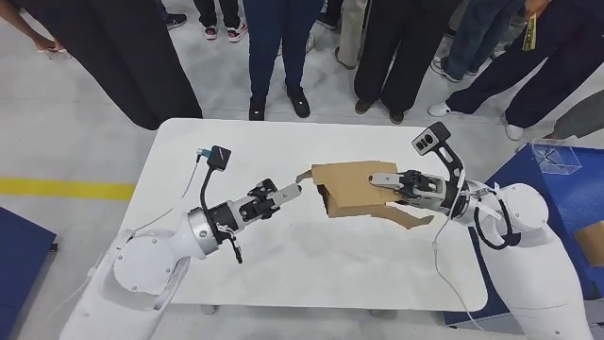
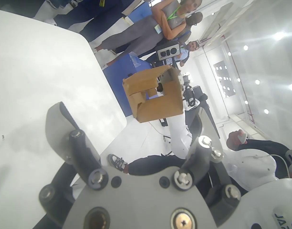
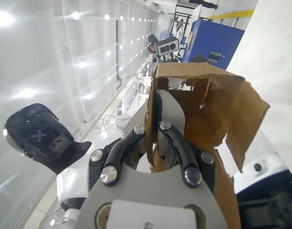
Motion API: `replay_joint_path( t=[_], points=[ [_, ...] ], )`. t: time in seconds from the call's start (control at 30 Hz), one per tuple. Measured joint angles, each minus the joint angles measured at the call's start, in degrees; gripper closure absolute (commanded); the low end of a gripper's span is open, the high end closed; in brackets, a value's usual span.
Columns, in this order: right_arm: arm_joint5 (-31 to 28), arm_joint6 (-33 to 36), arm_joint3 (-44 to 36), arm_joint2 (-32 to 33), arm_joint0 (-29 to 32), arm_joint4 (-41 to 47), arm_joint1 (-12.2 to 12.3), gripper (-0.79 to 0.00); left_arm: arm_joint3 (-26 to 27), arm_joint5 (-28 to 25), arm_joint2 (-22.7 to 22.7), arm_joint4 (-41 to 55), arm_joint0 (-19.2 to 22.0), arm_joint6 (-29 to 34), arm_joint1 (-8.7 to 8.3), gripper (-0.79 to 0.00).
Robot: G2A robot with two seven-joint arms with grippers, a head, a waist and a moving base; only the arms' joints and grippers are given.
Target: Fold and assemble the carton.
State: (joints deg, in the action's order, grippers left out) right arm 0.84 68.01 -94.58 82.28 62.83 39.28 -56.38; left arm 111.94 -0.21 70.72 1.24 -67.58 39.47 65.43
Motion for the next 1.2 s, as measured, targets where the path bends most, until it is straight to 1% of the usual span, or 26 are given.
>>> replay_joint_path(
  t=[0.17, 0.3, 0.4, 0.7, 0.87, 0.97, 1.03, 1.17, 1.2],
  points=[
    [-1.12, -0.1, -0.8, -0.8, 0.48, -1.57, 0.01, 0.0, -0.3, 1.68, -2.25, -2.66, 1.05, -0.64, 0.21, -0.785],
    [-1.46, 0.11, -1.18, -0.78, 0.77, -1.52, 0.07, 0.0, -1.61, 4.49, -3.8, -4.81, 2.27, -1.09, 0.4, -0.785],
    [-1.62, 0.47, -1.42, -0.71, 1.06, -1.19, 0.11, 0.0, -2.72, 5.23, -4.72, -5.21, 2.93, -0.58, 0.51, -0.785],
    [-1.23, 1.28, -1.91, -1.69, 1.74, -0.49, 0.12, 0.0, -4.5, 4.91, -7.41, -6.14, 4.1, -0.55, 0.94, -0.785],
    [0.95, 1.52, -1.06, -2.95, 1.56, 1.11, -0.02, 0.0, -5.17, 4.23, -8.76, -6.81, 4.84, -0.75, 1.19, -0.785],
    [4.7, 0.46, 1.49, -3.41, 0.78, 4.89, -0.23, 0.0, -4.53, 3.27, -7.83, -6.77, 4.41, -1.53, 1.11, -0.785],
    [7.78, 0.35, 3.75, -3.67, -0.25, 7.62, -0.34, 0.0, -3.17, 2.09, -6.17, -6.58, 3.29, -1.94, 0.85, -0.785],
    [13.68, 2.06, 8.07, -4.62, -2.35, 11.31, -0.47, 0.0, 0.95, -1.52, -0.97, -5.49, -0.27, -3.16, 0.1, -0.785],
    [15.41, 2.88, 9.18, -5.0, -2.9, 12.28, -0.51, 0.0, 2.27, -2.94, 1.08, -5.34, -1.63, -3.85, -0.16, -0.785]
  ],
)
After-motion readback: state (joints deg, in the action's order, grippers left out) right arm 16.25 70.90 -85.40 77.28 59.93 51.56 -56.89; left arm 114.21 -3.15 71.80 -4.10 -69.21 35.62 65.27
